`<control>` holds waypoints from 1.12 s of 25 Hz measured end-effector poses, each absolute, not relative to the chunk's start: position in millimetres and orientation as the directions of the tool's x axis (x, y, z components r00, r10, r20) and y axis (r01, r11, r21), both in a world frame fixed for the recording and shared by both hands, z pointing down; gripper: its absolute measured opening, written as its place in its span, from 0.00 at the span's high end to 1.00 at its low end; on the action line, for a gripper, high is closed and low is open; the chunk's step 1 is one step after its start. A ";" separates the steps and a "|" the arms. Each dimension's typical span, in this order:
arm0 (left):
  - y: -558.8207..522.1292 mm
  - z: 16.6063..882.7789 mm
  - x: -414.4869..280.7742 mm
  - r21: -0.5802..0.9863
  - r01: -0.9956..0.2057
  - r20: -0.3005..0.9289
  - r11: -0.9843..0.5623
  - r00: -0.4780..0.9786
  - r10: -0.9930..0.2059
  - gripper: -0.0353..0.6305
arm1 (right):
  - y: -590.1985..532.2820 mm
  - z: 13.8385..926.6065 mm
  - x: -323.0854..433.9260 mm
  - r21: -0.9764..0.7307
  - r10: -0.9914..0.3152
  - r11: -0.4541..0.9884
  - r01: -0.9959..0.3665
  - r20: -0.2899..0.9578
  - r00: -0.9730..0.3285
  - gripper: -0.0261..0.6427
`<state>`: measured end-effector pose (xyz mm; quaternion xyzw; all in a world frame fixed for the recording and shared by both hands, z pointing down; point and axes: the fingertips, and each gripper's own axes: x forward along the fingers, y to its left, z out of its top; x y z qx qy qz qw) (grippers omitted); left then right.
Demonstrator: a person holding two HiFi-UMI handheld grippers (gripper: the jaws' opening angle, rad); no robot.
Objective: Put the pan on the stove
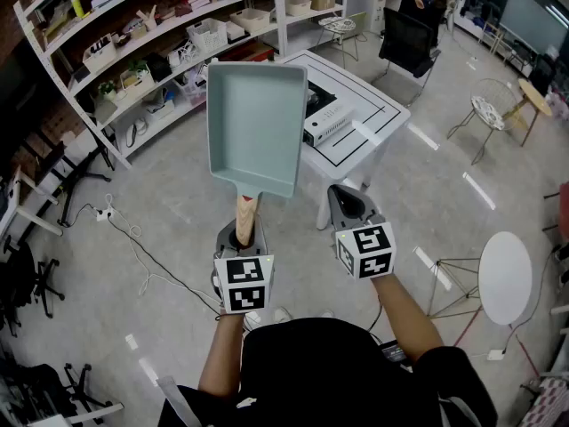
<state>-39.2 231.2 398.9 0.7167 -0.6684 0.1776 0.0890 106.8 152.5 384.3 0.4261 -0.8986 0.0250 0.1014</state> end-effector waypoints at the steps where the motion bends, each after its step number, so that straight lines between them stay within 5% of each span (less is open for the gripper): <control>1: 232.5 398.9 -38.2 -0.111 -0.990 0.375 -0.091 0.043 -0.926 0.93 | 154.2 383.7 107.0 0.036 -0.758 0.639 -0.769 0.202 -0.620 0.96; 28: 247.4 425.8 18.4 -0.123 -0.991 0.403 -0.050 -0.004 -0.915 0.93 | 163.5 411.2 164.6 0.013 -0.719 0.673 -0.739 0.245 -0.651 0.96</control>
